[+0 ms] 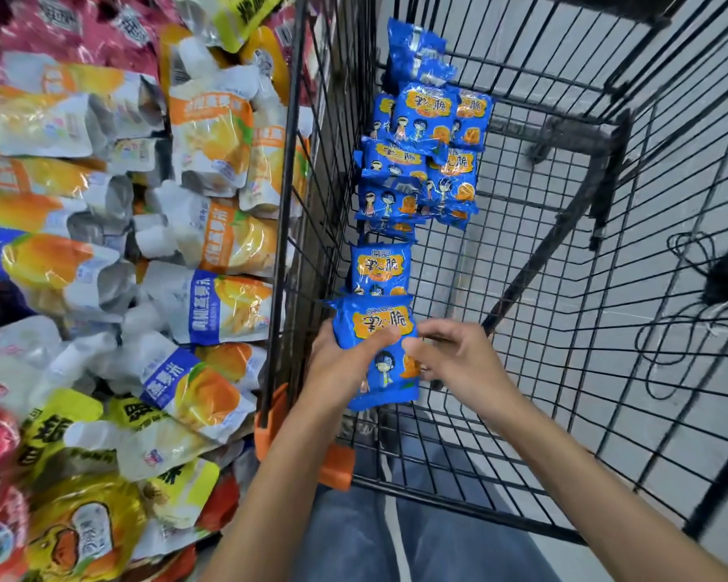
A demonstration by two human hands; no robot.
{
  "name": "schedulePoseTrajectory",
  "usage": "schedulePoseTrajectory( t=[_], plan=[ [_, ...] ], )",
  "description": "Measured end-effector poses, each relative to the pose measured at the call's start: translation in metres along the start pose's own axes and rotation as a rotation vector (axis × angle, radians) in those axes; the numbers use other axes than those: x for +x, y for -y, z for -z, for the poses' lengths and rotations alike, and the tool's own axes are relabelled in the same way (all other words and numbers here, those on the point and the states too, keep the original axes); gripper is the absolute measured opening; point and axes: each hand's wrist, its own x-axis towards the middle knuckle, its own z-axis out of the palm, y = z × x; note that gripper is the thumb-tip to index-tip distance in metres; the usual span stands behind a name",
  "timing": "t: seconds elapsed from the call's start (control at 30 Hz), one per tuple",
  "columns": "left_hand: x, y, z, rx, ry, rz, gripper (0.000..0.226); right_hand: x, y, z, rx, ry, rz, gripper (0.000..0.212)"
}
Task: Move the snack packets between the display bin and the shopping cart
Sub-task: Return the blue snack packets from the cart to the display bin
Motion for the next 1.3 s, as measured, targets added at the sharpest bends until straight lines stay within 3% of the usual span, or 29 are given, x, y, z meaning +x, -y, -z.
schedulePoseTrajectory(
  t=[0.07,0.13,0.23,0.3,0.43,0.5,0.63,0.77,0.87,1.0,1.07,1.2,1.3],
  plan=[
    [0.003,0.002,0.002,-0.016,-0.023,0.004,0.04,0.021,0.001,0.0,-0.017,-0.124,-0.013,0.018],
    [0.008,0.003,0.005,0.024,-0.053,-0.01,0.04,0.054,0.001,-0.001,0.0,-0.256,-0.054,0.007],
    [0.01,0.003,0.008,0.145,-0.084,-0.036,0.05,0.104,-0.001,-0.012,-0.195,-0.261,-0.118,0.053],
    [0.009,0.003,0.008,0.211,-0.088,-0.036,0.058,0.125,-0.004,-0.023,-0.268,-0.254,-0.147,0.064],
    [0.007,0.003,0.008,0.237,-0.088,-0.026,0.061,0.142,-0.013,-0.032,-0.339,-0.347,-0.136,0.058],
    [0.007,0.002,0.009,0.226,-0.081,-0.029,0.058,0.141,-0.016,-0.032,-0.304,-0.369,-0.104,0.046],
    [0.005,0.003,0.009,0.216,-0.084,-0.045,0.06,0.118,-0.014,-0.016,-0.235,-0.393,0.075,0.022],
    [0.005,0.005,0.013,0.288,-0.075,-0.062,0.059,0.064,0.0,0.02,-0.278,-0.518,0.27,0.025],
    [0.004,0.008,0.012,0.322,-0.102,-0.099,0.063,0.022,0.011,0.041,-0.192,-0.348,0.264,0.015],
    [-0.002,0.003,0.008,0.158,-0.077,-0.092,0.061,-0.005,0.008,0.028,0.221,-0.087,0.026,0.013],
    [-0.005,-0.004,0.007,0.072,-0.001,-0.091,0.066,-0.008,0.004,0.014,0.296,-0.055,-0.054,0.013],
    [-0.008,-0.008,0.002,0.048,0.117,-0.147,0.074,-0.004,0.002,-0.005,0.349,0.009,-0.022,0.015],
    [-0.007,-0.008,-0.003,-0.057,0.181,-0.062,0.081,0.0,0.0,-0.014,0.329,0.047,-0.046,0.018]
  ],
)
